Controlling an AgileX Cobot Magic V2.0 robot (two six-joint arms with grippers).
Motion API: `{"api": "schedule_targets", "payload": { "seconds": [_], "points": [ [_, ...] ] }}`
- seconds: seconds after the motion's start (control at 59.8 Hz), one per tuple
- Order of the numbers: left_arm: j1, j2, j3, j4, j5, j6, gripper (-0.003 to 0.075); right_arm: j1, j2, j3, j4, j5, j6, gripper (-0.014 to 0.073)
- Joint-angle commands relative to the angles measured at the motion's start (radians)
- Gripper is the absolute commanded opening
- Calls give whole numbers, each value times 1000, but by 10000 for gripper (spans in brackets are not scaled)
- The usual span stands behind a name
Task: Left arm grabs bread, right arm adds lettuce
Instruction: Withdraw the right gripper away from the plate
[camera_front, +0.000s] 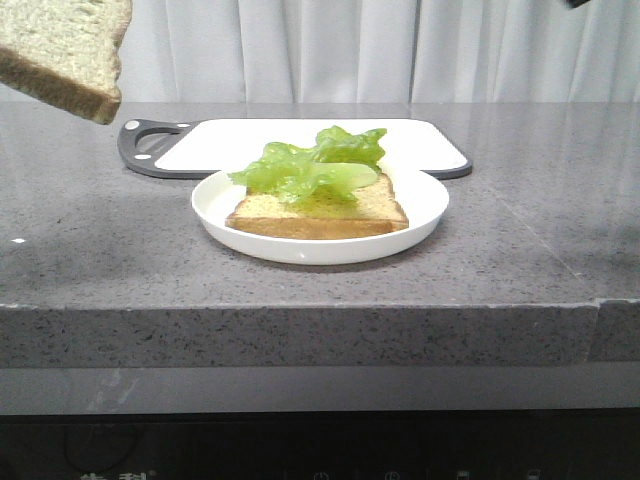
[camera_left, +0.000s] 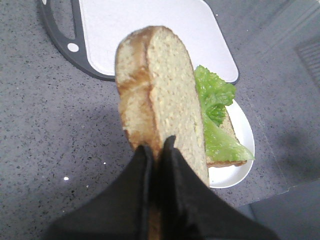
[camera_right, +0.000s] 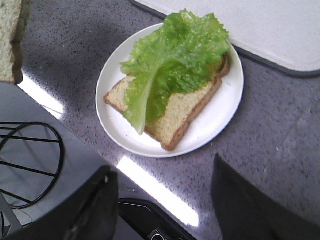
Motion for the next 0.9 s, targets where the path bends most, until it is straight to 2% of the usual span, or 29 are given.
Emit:
{"api": "schedule_targets", "payload": {
  "seconds": [0.0, 0.251, 0.435, 0.519, 0.552, 0.686, 0.77, 0.887],
  "points": [
    [3, -12, -28, -40, -54, 0, -20, -2, -97, 20, -57, -27, 73, 437],
    [3, -12, -28, -40, -59, 0, -20, -2, -262, 113, -349, 42, 321, 437],
    [-5, 11, -28, -108, -74, 2, -20, -2, -331, 180, -370, 38, 343, 437],
    [-5, 41, -28, -222, -72, 116, -20, -2, -337, 192, -370, 35, 342, 437],
    [-5, 68, -30, -329, -59, 202, -20, -2, -337, 195, -370, 35, 342, 437],
    [-5, 160, -41, -564, 13, 391, -20, -2, -337, 206, -372, 13, 342, 437],
    [-7, 222, -60, -640, 59, 449, -20, -2, -337, 206, -372, 3, 342, 437],
    [-53, 326, -114, -650, 83, 468, -20, -2, -337, 206, -372, -7, 342, 437]
  ]
}}
